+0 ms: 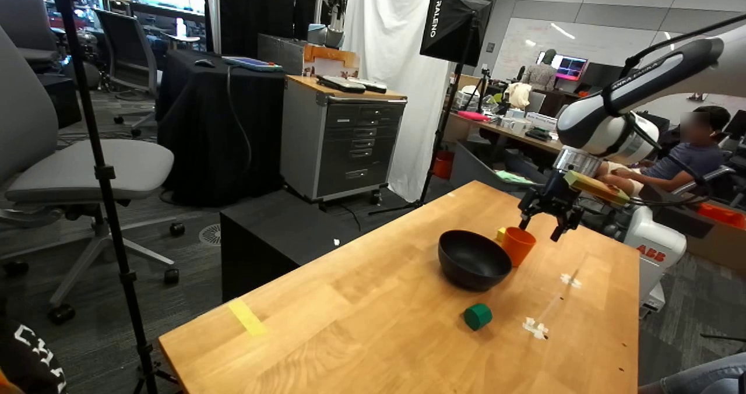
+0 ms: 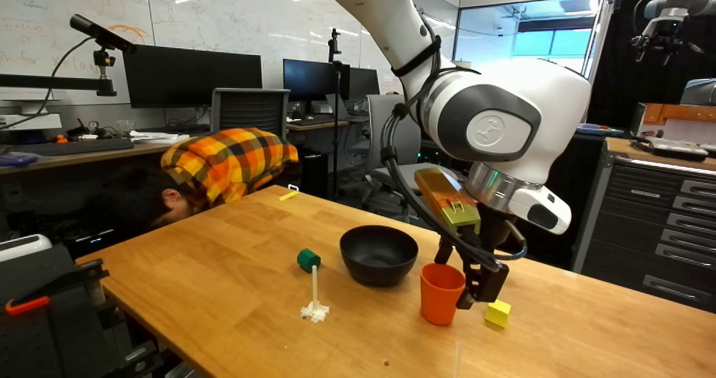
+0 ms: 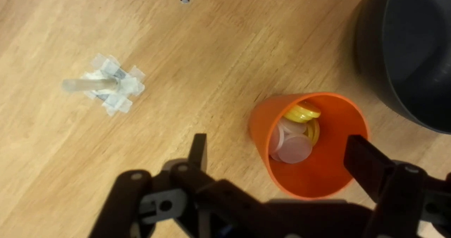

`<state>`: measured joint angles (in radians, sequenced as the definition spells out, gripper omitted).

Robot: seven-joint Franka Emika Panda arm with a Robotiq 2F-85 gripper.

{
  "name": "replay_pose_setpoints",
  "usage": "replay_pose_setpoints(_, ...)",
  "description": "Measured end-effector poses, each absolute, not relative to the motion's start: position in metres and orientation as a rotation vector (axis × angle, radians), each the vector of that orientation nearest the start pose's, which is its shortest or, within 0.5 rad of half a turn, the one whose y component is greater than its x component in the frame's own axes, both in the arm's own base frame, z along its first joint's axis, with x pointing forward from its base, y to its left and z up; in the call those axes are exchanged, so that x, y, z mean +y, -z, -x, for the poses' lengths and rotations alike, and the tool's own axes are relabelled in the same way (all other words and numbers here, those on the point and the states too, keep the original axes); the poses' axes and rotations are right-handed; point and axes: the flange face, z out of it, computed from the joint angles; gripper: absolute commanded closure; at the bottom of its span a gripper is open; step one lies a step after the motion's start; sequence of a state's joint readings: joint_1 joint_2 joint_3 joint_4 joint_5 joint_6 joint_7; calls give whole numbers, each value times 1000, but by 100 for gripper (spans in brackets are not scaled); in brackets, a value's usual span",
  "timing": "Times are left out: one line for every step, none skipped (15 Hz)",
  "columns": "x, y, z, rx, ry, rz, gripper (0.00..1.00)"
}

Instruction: Pour the contents in the orange cup into the black bowl

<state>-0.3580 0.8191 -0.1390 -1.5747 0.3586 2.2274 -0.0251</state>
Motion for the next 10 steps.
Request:
replay_pose_setpoints(-305,-145,-608,978,-157,2776,0)
replay_pose_setpoints(-305,-142,-609,977,-160,2776,0)
replay_pose_setpoints(-304,-139,-610,976,-164,2776,0)
replay_pose_setpoints(-304,-137,-610,975,-166,2776,0)
replay_pose_setpoints(-304,-135,-611,974,-168,2776,0)
replay_pose_setpoints(-304,-133,-611,974,-170,2776,0)
replay_pose_setpoints(-304,-131,-612,974,-171,2777,0)
replay_pose_setpoints(-304,-130,-612,973,-172,2777,12)
replay_pose_setpoints(-305,-129,-613,973,-172,2777,22)
replay_pose_setpoints(-305,-128,-613,973,-172,2777,28)
